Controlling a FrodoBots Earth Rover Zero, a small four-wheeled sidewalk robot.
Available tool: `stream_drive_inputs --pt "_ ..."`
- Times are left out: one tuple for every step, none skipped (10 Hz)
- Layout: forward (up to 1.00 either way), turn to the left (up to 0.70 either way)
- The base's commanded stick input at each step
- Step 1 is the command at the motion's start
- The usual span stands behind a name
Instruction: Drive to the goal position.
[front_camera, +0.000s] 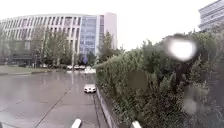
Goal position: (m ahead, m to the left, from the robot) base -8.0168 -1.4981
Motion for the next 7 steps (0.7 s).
stream_drive_inputs --pt "0.05 0.00" --pt "0.05 0.00" --pt "0.05 0.00" --pt "0.05 0.00" --pt "0.05 0.00" --pt "0.05 0.00" --pt "0.05 0.00"
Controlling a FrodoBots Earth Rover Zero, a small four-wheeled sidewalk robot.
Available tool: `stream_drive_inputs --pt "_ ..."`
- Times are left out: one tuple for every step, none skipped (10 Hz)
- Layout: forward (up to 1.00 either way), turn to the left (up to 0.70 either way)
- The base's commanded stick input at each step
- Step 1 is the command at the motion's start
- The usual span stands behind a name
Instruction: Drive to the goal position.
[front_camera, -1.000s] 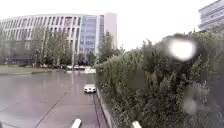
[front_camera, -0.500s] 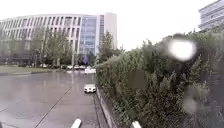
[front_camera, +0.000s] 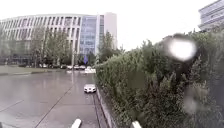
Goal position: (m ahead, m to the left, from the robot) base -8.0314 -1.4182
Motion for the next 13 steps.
stream_drive_inputs --pt "0.05 0.00" --pt "0.05 0.00" --pt "0.05 0.00" --pt "0.05 0.00" --pt "0.05 0.00" --pt "0.04 0.00" --pt "0.05 0.00" --pt "0.05 0.00" --pt "0.04 0.00" --pt "0.04 0.00" --pt "0.05 0.00" --pt "0.05 0.00" --pt "0.05 0.00"
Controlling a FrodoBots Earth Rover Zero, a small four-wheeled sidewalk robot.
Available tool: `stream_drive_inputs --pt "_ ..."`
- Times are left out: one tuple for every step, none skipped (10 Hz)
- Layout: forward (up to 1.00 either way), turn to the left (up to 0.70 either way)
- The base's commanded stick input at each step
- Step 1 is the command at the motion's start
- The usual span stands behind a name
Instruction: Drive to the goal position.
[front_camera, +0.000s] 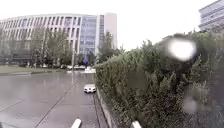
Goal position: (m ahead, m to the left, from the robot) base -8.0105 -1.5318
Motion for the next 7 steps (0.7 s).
stream_drive_inputs --pt "0.05 0.00" --pt "0.05 0.00" --pt "0.05 0.00" --pt "0.05 0.00" --pt "0.05 0.00" --pt "0.05 0.00" --pt "0.04 0.00"
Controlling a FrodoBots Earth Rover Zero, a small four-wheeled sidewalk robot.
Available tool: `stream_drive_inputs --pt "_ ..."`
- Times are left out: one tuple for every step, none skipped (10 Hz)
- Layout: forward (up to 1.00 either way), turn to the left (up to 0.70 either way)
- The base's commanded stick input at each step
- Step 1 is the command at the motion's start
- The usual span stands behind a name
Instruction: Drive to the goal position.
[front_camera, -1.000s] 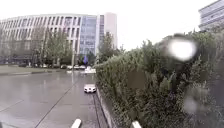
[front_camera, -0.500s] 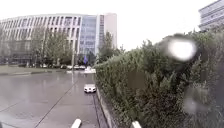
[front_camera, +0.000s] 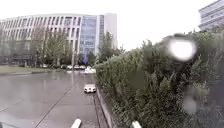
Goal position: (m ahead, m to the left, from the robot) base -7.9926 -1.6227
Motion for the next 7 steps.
stream_drive_inputs --pt "0.05 0.00" --pt "0.05 0.00" --pt "0.05 0.00" --pt "0.05 0.00" --pt "0.04 0.00" --pt "0.04 0.00" --pt "0.04 0.00"
